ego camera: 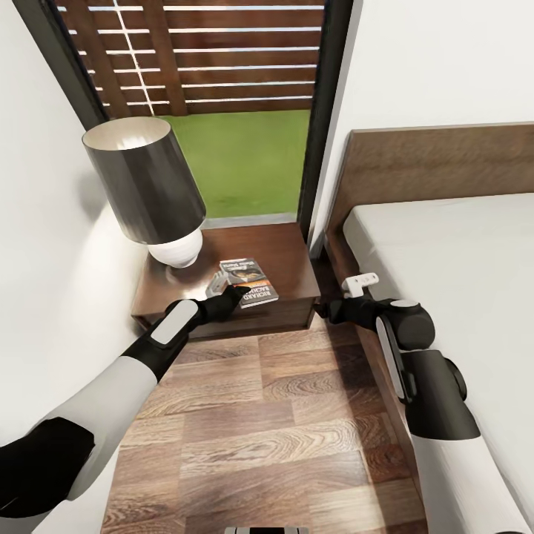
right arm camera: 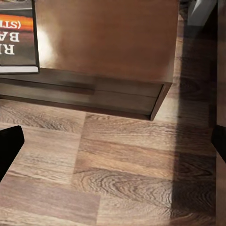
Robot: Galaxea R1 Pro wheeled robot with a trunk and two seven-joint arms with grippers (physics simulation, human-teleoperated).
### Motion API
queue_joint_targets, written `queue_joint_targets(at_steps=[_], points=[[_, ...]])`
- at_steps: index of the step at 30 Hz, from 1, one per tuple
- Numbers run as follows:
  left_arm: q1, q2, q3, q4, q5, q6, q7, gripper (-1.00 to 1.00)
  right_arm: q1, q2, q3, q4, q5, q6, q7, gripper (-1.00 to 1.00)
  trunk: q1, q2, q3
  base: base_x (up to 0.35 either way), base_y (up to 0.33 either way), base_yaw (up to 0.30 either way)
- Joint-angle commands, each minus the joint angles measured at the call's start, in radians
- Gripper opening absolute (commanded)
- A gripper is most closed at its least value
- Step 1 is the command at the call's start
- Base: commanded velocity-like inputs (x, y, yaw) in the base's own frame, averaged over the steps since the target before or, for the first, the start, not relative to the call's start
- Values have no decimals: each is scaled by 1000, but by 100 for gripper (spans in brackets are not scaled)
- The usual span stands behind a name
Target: In the bedroom, move the book from the bed onto either nightstand, and place the two sandals side by side next to the bed.
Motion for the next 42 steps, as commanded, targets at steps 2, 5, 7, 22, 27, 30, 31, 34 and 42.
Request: queue_joint_targets(at_steps=[2,5,7,22,27,30,31,34,42], points=[[-1,1,-3,-2,10,1,9,-100,-2,-2,0,-1,10,4,10,100,0,0,-1,0,0,0],[-1,1,-3,-3,9,2,10,-100,-3,-6,-1,-1,10,4,11,100,0,0,-1,0,0,0],[-1,1,-3,-3,9,3,10,-100,-3,-9,-1,-1,9,4,13,100,0,0,-1,0,0,0],[-1,1,-4,-2,10,12,11,-100,-7,-24,-5,-1,9,4,36,100,0,0,-1,10,-8,0],[-1,1,-4,-2,8,16,10,-100,-7,-25,-12,-1,9,4,38,100,0,0,-1,146,-118,0],[-1,1,-5,-2,6,16,12,-100,-7,-25,-13,-1,9,4,38,100,0,0,-1,155,-130,0],[-1,1,-5,-2,6,15,13,-100,-7,-25,-14,-1,9,4,38,100,0,0,-1,105,-89,0],[-1,1,-5,-2,6,13,14,-100,-7,-25,-14,-1,9,4,38,100,0,0,-1,69,-58,0],[-1,0,-6,-2,9,13,15,-100,-8,-22,-15,-1,9,4,39,100,0,0,-1,22,-19,0]])
